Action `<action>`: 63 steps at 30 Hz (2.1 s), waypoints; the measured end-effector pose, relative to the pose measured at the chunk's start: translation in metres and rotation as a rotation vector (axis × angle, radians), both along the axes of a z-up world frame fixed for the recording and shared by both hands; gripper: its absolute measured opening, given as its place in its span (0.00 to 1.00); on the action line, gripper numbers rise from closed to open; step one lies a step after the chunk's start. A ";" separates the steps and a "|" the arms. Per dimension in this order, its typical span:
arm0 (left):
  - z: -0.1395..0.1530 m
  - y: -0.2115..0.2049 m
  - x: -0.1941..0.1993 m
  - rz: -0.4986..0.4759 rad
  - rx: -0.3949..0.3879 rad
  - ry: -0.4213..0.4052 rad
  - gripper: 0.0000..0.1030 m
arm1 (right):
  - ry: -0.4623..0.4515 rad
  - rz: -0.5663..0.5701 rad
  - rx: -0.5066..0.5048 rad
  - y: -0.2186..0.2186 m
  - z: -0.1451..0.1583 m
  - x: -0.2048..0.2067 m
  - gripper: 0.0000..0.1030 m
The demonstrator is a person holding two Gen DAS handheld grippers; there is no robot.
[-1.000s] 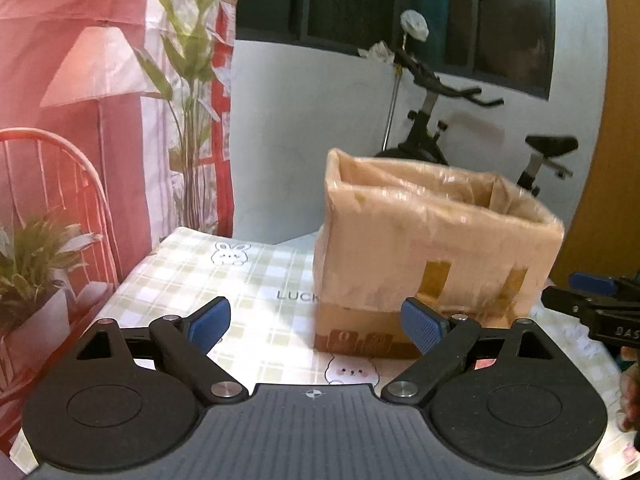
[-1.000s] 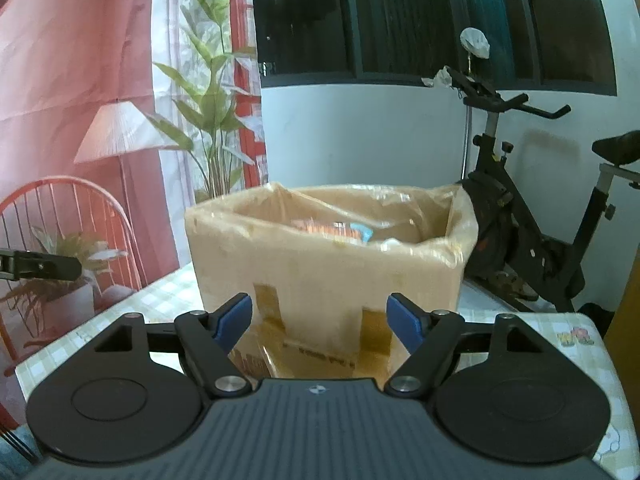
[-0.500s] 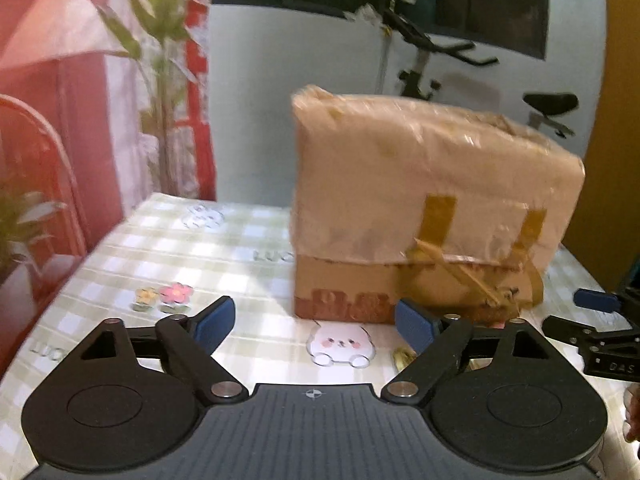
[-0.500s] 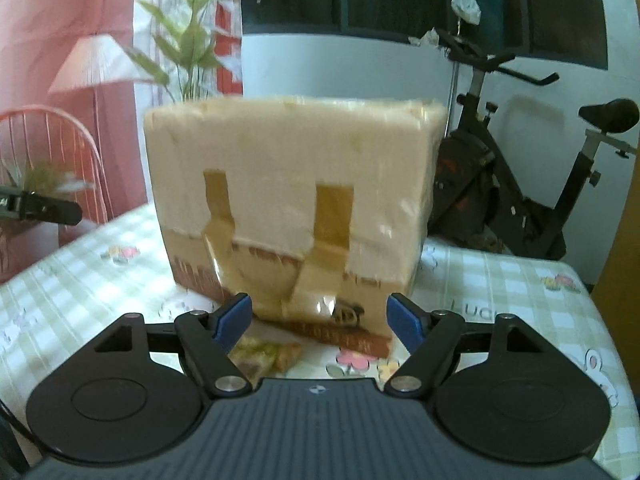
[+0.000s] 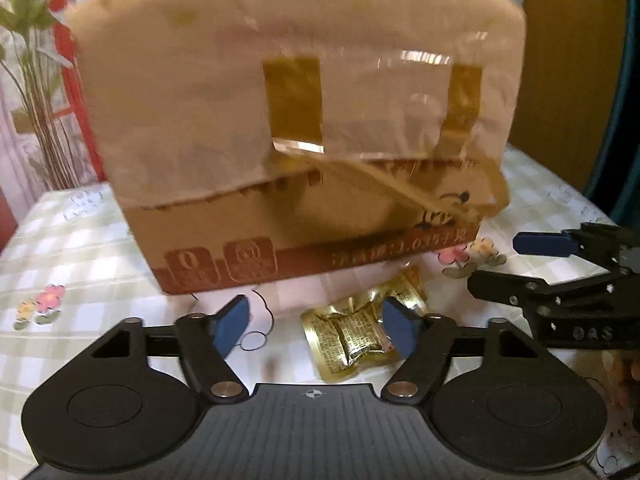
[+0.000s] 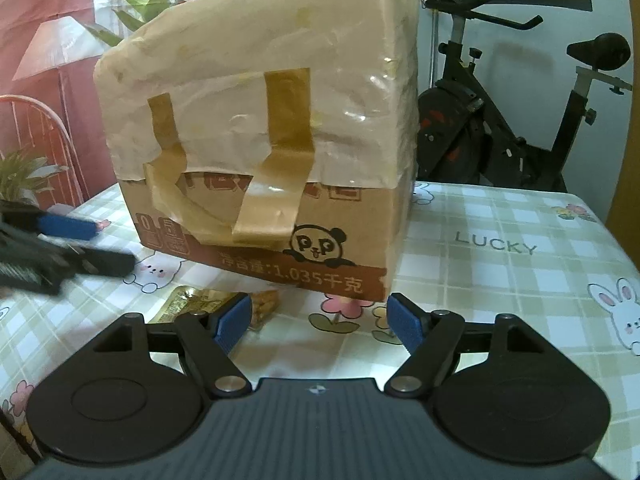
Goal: Organize snacks
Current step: 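Move both grippers back down to the remaining packets on the table, then close the right gripper on the clear dried-fruit bag while the left gripper approaches the gold jerky packet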
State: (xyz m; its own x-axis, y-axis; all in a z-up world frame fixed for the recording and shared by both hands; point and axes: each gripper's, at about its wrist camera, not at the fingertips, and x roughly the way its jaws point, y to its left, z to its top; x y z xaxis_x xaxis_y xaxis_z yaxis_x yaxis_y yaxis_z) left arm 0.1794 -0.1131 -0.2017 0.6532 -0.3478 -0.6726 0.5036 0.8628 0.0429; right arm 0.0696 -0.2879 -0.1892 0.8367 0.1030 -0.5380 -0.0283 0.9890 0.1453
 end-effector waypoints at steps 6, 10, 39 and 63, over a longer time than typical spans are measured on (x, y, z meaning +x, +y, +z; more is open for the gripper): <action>-0.012 -0.003 0.012 0.044 -0.053 0.067 0.70 | 0.039 -0.018 0.036 0.000 -0.017 0.001 0.75; -0.021 -0.013 0.010 0.028 -0.009 0.066 0.70 | 0.024 -0.037 0.055 -0.004 -0.016 0.000 0.74; -0.031 -0.026 -0.015 0.000 0.002 -0.003 0.18 | 0.027 -0.004 0.058 -0.001 -0.019 0.000 0.74; 0.007 0.055 -0.028 0.119 -0.183 -0.048 0.05 | 0.063 0.129 -0.020 0.035 -0.006 0.034 0.63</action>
State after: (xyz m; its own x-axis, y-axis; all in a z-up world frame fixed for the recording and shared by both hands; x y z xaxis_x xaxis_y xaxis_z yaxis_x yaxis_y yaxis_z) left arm 0.1519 -0.0579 -0.1950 0.7265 -0.3799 -0.5726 0.3989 0.9117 -0.0988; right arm 0.1031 -0.2525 -0.1951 0.7814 0.1963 -0.5924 -0.1469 0.9804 0.1311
